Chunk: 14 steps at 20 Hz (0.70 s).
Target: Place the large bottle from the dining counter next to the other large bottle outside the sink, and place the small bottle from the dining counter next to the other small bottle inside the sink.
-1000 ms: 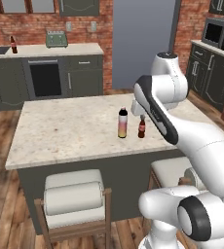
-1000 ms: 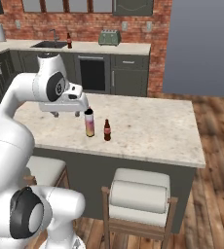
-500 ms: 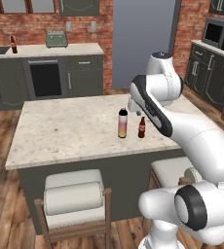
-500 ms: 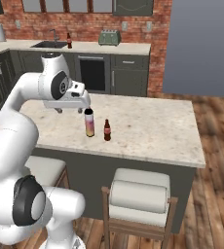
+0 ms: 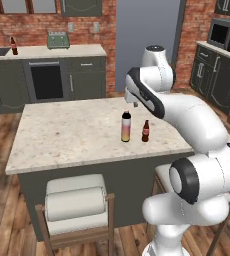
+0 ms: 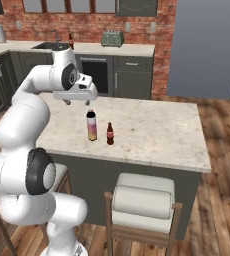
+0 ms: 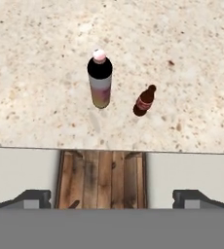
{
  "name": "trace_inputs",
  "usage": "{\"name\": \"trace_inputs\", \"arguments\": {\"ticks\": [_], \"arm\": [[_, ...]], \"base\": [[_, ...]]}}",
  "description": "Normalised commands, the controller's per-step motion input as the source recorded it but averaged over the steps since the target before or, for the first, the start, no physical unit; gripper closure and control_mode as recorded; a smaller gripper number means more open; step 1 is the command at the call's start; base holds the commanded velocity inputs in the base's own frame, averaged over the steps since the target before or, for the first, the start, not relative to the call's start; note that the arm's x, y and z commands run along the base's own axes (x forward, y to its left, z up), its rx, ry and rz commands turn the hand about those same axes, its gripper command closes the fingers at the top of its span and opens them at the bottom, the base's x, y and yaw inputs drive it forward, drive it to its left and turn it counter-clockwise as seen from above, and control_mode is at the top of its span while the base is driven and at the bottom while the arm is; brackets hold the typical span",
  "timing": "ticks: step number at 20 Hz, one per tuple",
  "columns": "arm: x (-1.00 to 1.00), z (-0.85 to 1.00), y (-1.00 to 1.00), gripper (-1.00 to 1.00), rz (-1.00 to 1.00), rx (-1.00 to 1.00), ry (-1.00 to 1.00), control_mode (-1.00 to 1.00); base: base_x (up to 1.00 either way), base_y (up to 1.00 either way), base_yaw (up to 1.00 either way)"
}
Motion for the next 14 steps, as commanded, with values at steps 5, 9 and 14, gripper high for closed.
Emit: {"name": "trace_inputs", "arguments": {"ticks": [5, 9, 14], "arm": [[0.04, 0.0, 0.01, -1.0, -0.05, 0.0, -0.03, -1.0], [0.02, 0.0, 0.03, -1.0, -0.14, 0.11, -0.16, -1.0], [0.0, -0.03, 0.03, -1.0, -0.1, 0.15, -0.17, -1.0]], "base": [[0.0, 0.0, 0.0], [0.0, 0.0, 0.0], [0.0, 0.0, 0.0]]}}
